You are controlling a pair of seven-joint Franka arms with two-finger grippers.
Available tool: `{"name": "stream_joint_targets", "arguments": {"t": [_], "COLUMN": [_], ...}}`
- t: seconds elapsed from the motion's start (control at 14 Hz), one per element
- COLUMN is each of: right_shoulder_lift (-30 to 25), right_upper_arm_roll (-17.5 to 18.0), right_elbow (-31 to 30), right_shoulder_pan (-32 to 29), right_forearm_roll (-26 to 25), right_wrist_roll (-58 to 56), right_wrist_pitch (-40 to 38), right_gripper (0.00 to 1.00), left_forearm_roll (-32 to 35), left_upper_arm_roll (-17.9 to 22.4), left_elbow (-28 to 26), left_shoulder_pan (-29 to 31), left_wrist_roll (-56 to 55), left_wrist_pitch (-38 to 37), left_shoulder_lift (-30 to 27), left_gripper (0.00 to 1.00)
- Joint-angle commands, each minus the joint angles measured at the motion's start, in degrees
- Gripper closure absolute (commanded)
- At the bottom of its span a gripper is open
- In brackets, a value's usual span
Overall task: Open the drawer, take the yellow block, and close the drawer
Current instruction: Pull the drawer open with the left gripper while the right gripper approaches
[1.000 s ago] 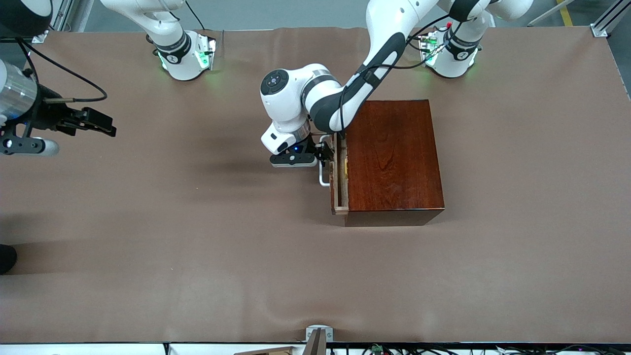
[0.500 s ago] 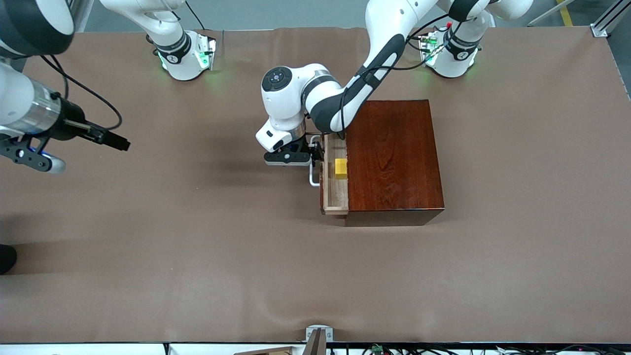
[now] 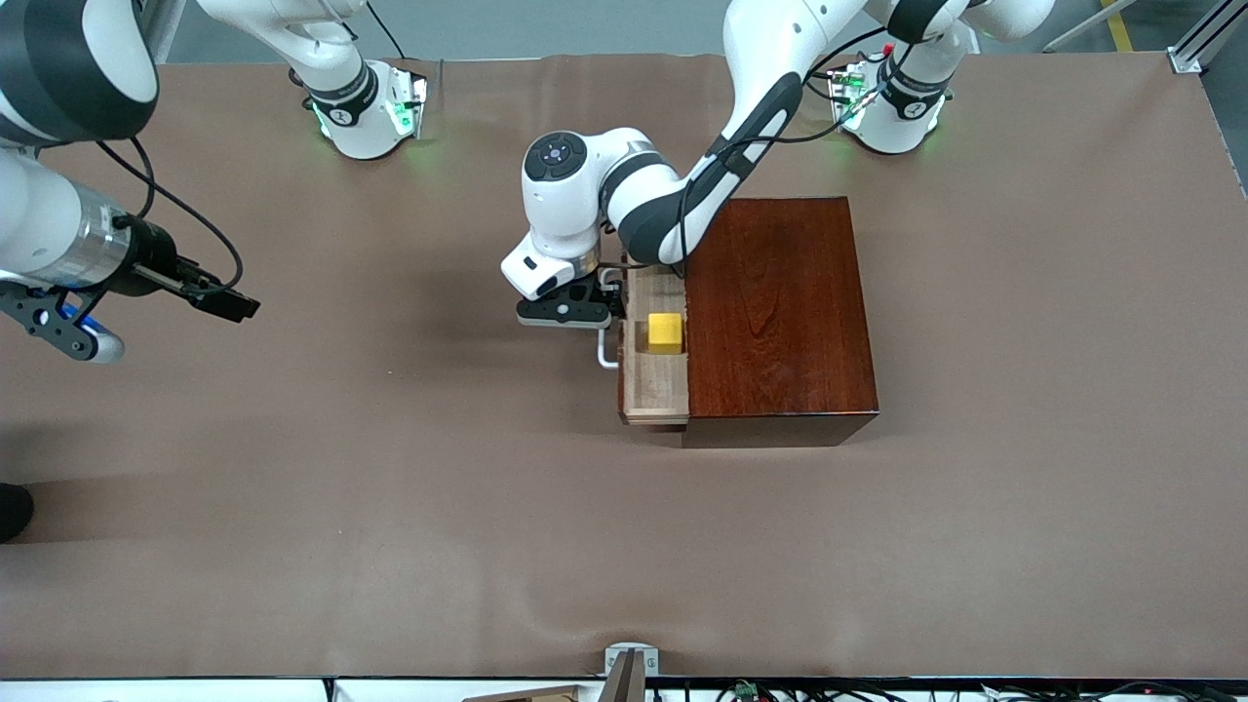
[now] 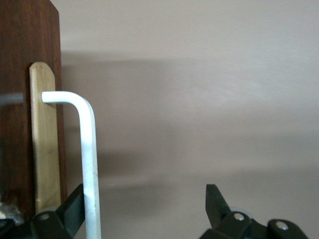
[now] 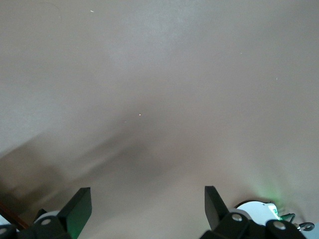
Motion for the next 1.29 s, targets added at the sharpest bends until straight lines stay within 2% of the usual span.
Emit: {"name": "stream_joint_targets", "arguments": {"t": [0.0,0.43,0.79,1.21], "right_shoulder_lift": [0.2,0.3,1.7,3.2], "right_upper_arm_roll": [0.8,0.9,0.9,0.9], "right_elbow": [0.6,0.6,0.5,-0.2], "right_shoulder_pan": [0.5,4.0,9.2,11.4], "right_forearm_roll": [0.1,0.2,0.3,5.1], "right_wrist_roll": [4.7,17.9,32.0,42.9], "right_wrist_pitch": [0.1,1.3,4.8,8.4], "right_gripper": [0.0,0.0,0.0,0.0], "left_forearm_roll": [-5.3,-7.5,-8.4,-8.4], "left_upper_arm_roll": [-2.7,-3.6,-3.3,-3.3], "left_elbow": [2.7,2.7,2.8,3.8], "left_shoulder_pan": [-1.7,-1.7,-1.0,-1.0], "left_wrist_roll": [0.5,1.6,1.3,1.0], "left_wrist_pitch": [7.2,9.7,3.3,0.2], "left_shoulder_lift": [2.5,2.2,-1.0,-2.7], "left_gripper": [0.0,0.0,0.0,0.0]}}
